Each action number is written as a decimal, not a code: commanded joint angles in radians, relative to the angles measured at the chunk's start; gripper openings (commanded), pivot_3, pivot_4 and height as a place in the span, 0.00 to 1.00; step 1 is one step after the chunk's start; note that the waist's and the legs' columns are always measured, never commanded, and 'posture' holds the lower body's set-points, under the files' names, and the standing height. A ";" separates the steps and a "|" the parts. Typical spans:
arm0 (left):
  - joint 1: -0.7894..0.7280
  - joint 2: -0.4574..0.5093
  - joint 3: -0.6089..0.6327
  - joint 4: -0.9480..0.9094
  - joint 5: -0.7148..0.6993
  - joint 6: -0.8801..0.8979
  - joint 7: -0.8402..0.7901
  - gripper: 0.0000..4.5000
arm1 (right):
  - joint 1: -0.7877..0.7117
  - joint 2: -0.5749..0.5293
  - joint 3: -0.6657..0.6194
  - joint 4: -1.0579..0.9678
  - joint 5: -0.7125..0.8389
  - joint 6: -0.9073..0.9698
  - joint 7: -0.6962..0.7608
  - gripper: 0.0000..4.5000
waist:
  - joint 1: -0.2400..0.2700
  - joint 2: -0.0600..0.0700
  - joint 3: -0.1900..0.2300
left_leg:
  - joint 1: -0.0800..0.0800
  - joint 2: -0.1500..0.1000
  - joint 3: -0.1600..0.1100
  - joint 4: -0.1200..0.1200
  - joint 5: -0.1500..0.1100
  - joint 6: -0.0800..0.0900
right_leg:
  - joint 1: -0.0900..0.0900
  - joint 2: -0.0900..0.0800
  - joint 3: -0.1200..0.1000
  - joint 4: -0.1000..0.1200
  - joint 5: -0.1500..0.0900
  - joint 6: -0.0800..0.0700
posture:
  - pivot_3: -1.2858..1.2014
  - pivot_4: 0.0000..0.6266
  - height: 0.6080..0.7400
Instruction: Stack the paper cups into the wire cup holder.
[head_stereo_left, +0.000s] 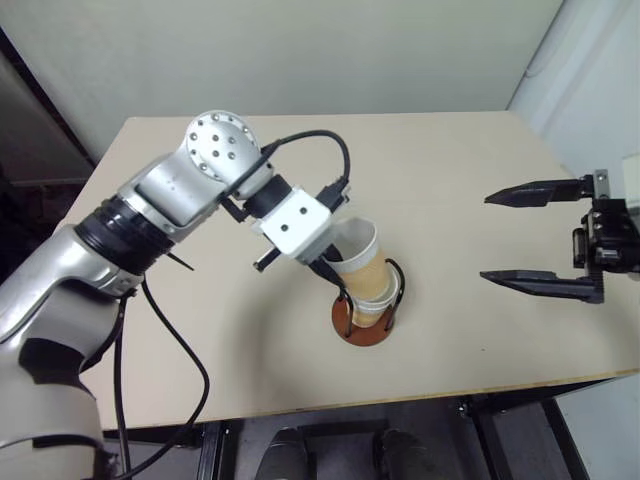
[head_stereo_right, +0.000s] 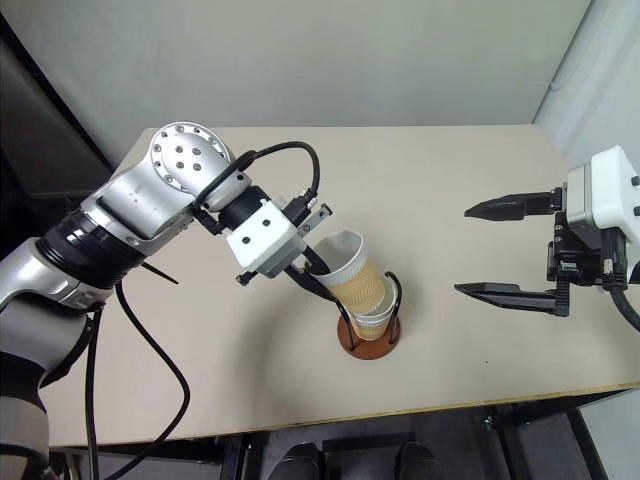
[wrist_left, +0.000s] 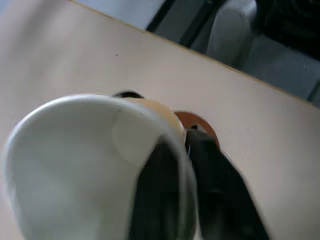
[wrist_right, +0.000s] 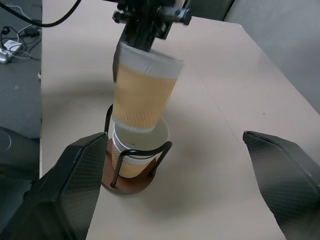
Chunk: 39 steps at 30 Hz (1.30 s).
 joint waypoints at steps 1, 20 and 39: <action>0.007 -0.009 0.036 -0.002 0.037 -0.019 -0.033 0.37 | -0.011 -0.020 -0.026 -0.016 0.011 -0.017 -0.010 1.00 | 0.000 0.000 0.000 | 0.000 0.000 0.000 0.000 0.000 0.000 | 0.000 0.000 0.000 0.000 0.000 0.000 | 0.52 0.24 1.00; 0.182 -0.085 0.382 -0.089 0.163 0.253 0.021 0.59 | -0.249 0.095 0.271 0.176 -0.090 -0.166 0.082 1.00 | 0.004 0.001 0.000 | 0.002 0.001 -0.002 0.000 0.001 -0.002 | 0.000 0.000 0.000 0.002 0.002 0.005 | 0.52 0.24 1.00; 1.085 0.324 1.251 -0.175 -0.060 0.684 0.080 0.59 | -0.108 0.063 0.213 0.447 -0.144 -0.183 0.201 1.00 | -0.017 0.001 -0.001 | 0.004 0.004 -0.007 -0.006 0.001 -0.005 | -0.009 -0.001 0.000 0.014 -0.006 -0.005 | 0.52 0.24 1.00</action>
